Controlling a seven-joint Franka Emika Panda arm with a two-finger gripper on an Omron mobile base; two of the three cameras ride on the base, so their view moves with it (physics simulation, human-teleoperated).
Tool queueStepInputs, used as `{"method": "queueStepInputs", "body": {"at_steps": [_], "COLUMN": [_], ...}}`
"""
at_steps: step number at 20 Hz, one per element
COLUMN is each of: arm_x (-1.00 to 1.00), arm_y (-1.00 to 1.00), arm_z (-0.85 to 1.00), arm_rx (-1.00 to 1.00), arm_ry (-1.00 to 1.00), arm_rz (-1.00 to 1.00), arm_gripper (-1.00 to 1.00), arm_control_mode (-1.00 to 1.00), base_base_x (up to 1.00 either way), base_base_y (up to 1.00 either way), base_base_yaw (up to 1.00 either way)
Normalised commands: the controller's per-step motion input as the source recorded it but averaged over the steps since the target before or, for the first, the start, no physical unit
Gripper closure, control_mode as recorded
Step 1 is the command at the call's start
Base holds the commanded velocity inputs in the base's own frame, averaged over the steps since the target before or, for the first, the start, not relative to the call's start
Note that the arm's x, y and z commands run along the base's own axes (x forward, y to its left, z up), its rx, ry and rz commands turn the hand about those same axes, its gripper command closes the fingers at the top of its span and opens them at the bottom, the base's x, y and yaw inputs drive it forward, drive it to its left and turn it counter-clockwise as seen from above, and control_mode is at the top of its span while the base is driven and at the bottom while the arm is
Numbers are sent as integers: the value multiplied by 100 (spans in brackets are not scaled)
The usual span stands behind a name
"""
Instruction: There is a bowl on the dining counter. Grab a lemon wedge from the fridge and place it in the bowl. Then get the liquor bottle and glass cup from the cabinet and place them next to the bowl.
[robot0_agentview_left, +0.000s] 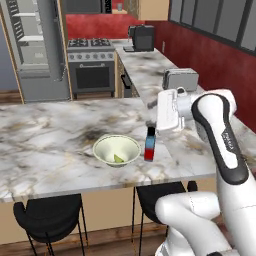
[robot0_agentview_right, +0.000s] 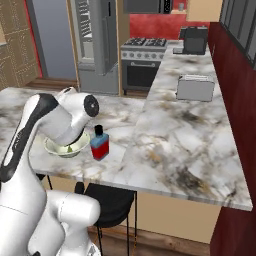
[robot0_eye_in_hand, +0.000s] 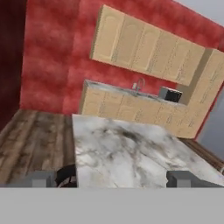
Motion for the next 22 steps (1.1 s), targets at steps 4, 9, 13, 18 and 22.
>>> {"method": "queueStepInputs", "body": {"at_steps": [4,9,13,18,22], "arm_x": [-88,-97,-90,-77,-74], "arm_y": [2,0,-1,-16,-40], "arm_z": [24,27,41,46,30], "arm_rx": [0,0,0,0,0], "arm_ry": [18,14,13,14,6], "arm_rz": [-40,-41,-41,-37,-27], "arm_gripper": [-100,-100,-100,-100,-100], "arm_control_mode": [-100,-100,-100,-100,-100], "base_base_x": [0,0,0,0,0], "base_base_y": [0,0,0,0,0], "base_base_yaw": [0,0,0,0,0]}}
